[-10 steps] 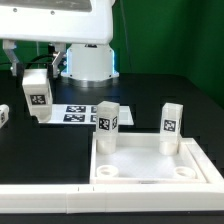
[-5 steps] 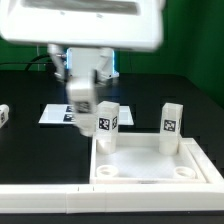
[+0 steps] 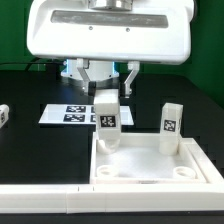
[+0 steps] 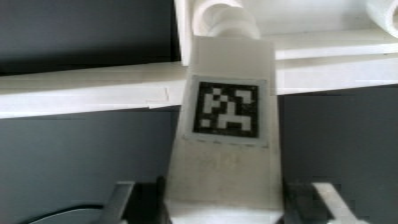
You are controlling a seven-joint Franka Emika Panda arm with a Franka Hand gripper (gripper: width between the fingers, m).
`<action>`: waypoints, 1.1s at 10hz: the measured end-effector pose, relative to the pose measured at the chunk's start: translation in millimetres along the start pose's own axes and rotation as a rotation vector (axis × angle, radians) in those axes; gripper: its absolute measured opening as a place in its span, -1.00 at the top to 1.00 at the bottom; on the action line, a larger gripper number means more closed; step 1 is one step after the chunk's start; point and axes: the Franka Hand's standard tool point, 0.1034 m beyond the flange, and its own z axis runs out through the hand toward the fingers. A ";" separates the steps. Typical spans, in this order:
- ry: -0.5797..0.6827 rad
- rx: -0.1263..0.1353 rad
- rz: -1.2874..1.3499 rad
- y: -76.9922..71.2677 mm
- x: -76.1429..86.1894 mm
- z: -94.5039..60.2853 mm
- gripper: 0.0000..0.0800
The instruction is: Assemble square table
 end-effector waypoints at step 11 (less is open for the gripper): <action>0.186 0.004 -0.108 -100.0 -24.7 11.9 0.28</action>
Offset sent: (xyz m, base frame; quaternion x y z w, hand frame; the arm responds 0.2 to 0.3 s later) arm -0.0155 0.0511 -0.0211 -0.0498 0.2432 0.0212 0.9685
